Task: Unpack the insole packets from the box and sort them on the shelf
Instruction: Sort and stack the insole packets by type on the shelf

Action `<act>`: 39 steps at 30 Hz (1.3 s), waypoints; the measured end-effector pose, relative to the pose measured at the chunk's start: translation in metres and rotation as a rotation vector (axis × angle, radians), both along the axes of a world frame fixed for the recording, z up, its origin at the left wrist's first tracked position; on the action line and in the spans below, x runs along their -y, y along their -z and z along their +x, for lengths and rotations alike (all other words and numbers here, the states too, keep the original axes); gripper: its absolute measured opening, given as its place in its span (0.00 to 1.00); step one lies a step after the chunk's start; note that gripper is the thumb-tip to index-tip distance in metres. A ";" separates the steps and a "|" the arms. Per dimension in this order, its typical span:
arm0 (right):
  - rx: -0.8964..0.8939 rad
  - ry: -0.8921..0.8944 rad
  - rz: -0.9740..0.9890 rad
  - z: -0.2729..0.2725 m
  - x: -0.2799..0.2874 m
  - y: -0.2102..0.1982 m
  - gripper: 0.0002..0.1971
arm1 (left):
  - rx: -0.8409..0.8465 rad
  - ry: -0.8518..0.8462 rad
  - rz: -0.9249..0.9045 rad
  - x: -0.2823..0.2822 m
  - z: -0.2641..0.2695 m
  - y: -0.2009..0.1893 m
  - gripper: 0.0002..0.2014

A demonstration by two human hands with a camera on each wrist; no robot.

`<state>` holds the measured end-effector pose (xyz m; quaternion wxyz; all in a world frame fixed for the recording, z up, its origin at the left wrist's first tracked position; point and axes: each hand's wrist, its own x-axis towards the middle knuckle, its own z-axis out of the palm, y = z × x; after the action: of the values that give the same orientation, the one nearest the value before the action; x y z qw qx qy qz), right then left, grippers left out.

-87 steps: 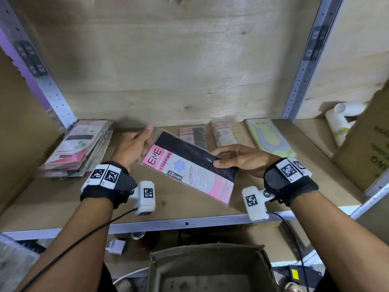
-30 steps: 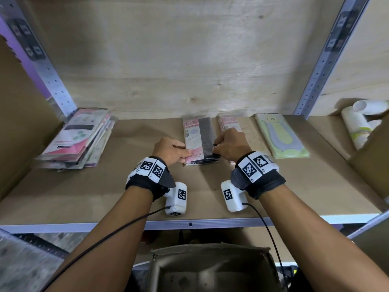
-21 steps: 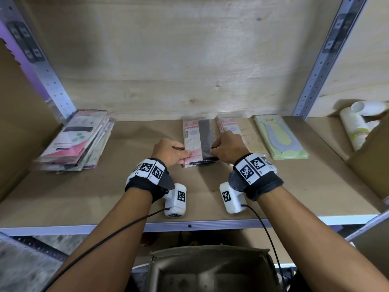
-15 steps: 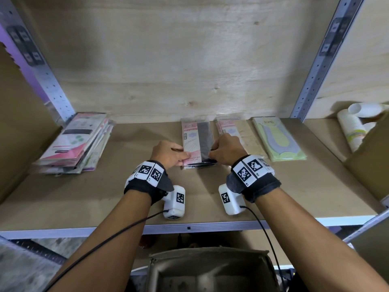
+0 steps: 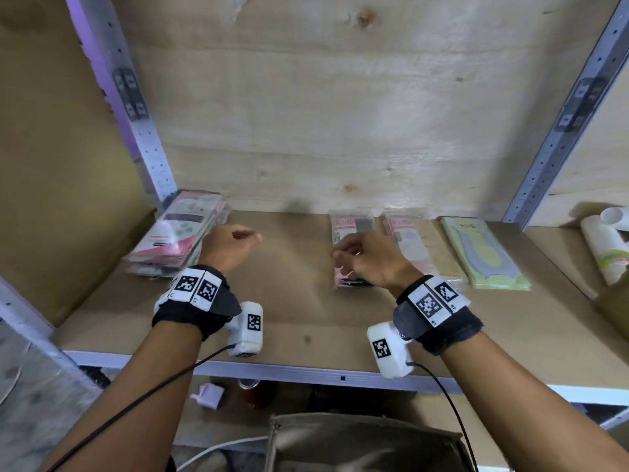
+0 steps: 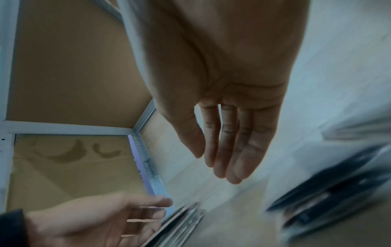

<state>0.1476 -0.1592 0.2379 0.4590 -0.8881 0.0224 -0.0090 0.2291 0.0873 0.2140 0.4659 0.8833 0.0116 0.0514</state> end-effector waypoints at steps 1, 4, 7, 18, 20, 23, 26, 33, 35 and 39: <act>-0.022 -0.018 0.067 0.002 -0.012 0.000 0.07 | 0.043 -0.045 0.009 -0.017 0.000 -0.002 0.07; -0.045 -0.082 0.128 0.016 -0.052 0.000 0.08 | 0.137 -0.148 -0.022 -0.066 0.001 -0.008 0.06; -0.096 -0.129 0.188 0.036 -0.096 0.002 0.09 | 0.175 -0.224 -0.103 -0.109 0.002 -0.012 0.08; -0.197 -0.167 0.359 0.093 -0.221 0.004 0.15 | -0.063 -0.111 0.078 -0.162 0.001 0.005 0.22; -0.191 -0.132 0.364 0.097 -0.229 0.010 0.09 | -0.027 -0.104 0.098 -0.160 0.000 0.005 0.18; -0.179 -0.119 0.340 0.098 -0.228 0.019 0.06 | 0.011 -0.081 0.093 -0.158 -0.004 0.003 0.11; -0.173 -0.128 0.381 0.096 -0.215 0.022 0.13 | 0.037 -0.068 0.087 -0.159 -0.006 0.003 0.06; -0.245 -0.182 0.541 0.077 -0.170 0.011 0.18 | 0.049 -0.058 0.163 -0.150 -0.007 0.003 0.15; -0.262 -0.208 0.610 0.070 -0.154 0.006 0.16 | 0.077 -0.065 0.381 -0.144 -0.007 0.001 0.21; -0.270 -0.230 0.731 0.058 -0.119 -0.008 0.12 | 0.261 -0.038 0.445 -0.123 -0.016 -0.010 0.18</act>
<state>0.2058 -0.0405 0.2460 0.7354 -0.6564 -0.0156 0.1675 0.2131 0.2107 0.2235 0.2564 0.9496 -0.0438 0.1750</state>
